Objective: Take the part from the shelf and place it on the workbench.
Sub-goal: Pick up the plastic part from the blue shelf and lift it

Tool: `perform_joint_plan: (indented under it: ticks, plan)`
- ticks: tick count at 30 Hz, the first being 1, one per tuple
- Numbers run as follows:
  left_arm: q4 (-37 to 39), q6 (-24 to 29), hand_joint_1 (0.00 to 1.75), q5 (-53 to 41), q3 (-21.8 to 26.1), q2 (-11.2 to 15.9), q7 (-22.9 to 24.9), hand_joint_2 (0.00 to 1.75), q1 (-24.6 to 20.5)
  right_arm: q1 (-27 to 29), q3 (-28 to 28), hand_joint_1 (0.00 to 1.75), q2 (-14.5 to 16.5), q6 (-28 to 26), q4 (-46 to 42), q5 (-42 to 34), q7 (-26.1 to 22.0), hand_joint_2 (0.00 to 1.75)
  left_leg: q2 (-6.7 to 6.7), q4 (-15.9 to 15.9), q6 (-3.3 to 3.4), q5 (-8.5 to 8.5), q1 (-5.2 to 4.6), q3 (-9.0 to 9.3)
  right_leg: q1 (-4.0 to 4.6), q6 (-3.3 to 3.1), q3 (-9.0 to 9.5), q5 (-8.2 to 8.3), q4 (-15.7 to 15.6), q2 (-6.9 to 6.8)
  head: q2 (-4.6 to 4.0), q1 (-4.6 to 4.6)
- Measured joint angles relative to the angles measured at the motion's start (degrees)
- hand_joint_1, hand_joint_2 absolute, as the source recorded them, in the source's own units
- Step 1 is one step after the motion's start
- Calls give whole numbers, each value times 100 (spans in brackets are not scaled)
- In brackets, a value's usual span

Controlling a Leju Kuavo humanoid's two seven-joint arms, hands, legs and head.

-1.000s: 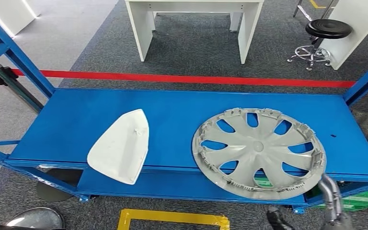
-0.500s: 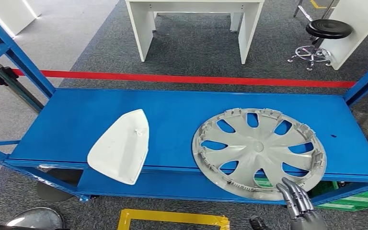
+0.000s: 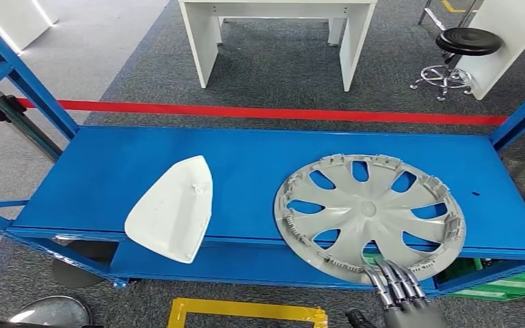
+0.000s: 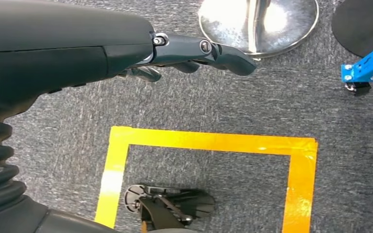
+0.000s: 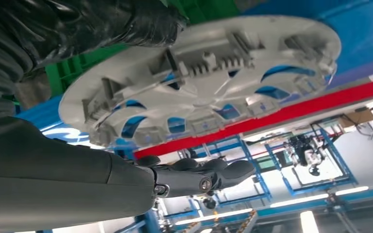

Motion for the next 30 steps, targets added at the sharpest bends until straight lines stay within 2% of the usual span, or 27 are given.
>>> perform_joint_plan:
  ticks: [10,18,30]
  plan:
    - [23,-6,0,-166,-6,46,97,175,-15,-660,169,0,58,19,699,270,107,175,0,0,0,1,0,0,0,0,0,0,1,1,0,0]
    - [57,-15,0,-324,-26,75,122,175,-59,-1360,120,0,364,162,1566,440,-6,175,0,1,0,2,0,1,1,0,1,1,1,0,0,0]
    - [73,-47,0,-433,-58,138,182,175,-91,-1871,-229,0,784,558,2529,755,-47,175,1,1,0,1,0,1,1,0,2,1,1,3,0,1]
